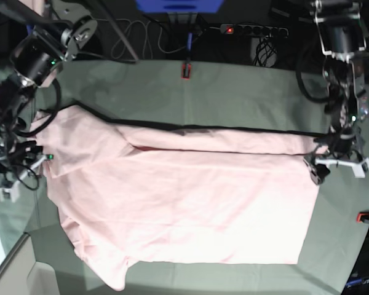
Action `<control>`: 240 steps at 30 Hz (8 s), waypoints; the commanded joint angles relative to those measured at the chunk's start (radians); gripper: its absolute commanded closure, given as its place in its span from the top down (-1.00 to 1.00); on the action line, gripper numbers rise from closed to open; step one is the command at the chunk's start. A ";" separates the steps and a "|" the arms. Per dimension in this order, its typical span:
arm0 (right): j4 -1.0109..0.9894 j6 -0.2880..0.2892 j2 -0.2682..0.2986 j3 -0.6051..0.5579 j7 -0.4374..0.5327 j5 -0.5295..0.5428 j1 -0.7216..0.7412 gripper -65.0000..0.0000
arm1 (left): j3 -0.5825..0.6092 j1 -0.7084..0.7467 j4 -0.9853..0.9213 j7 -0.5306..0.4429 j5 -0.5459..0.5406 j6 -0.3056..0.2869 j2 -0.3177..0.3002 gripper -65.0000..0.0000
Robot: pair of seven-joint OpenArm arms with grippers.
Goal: Layout the t-shirt on the table in an organized manner, then fold the t-shirt properly
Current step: 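Hold the shirt edge raised with both grippers, stretching it across, then lay the shirt edge flat and open both grippers, then move both grippers down to the shirt's side edges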
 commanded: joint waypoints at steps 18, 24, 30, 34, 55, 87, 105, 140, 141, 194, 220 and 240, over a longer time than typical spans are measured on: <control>0.247 -0.001 -0.051 0.079 0.019 0.019 -0.229 -0.04 | -0.007 0.062 -0.068 -0.025 0.005 -0.008 -0.013 0.83; 0.256 -0.001 -0.051 0.088 0.019 0.019 -0.246 -0.04 | -0.007 0.023 -0.147 -0.025 0.005 -0.008 -0.014 0.36; 0.256 -0.001 -0.051 0.146 0.019 0.019 -0.245 -0.04 | -0.007 0.023 -0.145 -0.025 0.002 -0.008 -0.014 -0.55; 0.252 -0.001 -0.049 0.143 0.019 0.019 -0.274 -0.02 | -0.007 0.023 -0.148 -0.025 0.003 -0.008 -0.014 -1.00; -0.123 -0.001 0.021 0.091 0.196 0.017 -0.262 0.06 | -0.007 0.023 -0.145 -0.025 -0.001 -0.008 -0.036 -1.00; 0.034 -0.001 0.050 0.099 0.209 0.019 -0.305 -1.00 | -0.007 0.028 -0.144 -0.025 -0.003 -0.008 -0.057 -1.00; 0.135 -0.001 0.081 -0.081 -0.038 -0.163 -0.024 -1.00 | -0.076 -0.066 0.128 0.334 0.008 0.002 -0.094 -1.00; 0.085 -0.001 0.066 -0.159 -0.101 -0.347 0.002 -1.00 | 0.006 -0.268 0.036 0.620 0.418 -0.008 -0.079 -1.00; 0.085 -0.001 0.060 -0.155 -0.087 -0.347 -0.015 -1.00 | 0.013 -0.250 0.051 0.610 0.425 -0.008 -0.079 -1.00; 0.390 -0.001 -0.111 0.060 0.168 -0.083 -0.664 -1.00 | -0.435 0.253 0.329 0.564 0.293 -0.011 0.110 -1.00; 0.401 -0.001 -0.099 0.261 0.162 -0.026 -0.561 -0.13 | -0.495 0.255 0.475 0.564 0.275 -0.011 0.122 -0.27; -0.099 -0.001 0.000 -0.026 0.166 -0.362 0.156 0.27 | -0.481 0.120 0.501 0.561 0.275 -0.009 0.121 0.59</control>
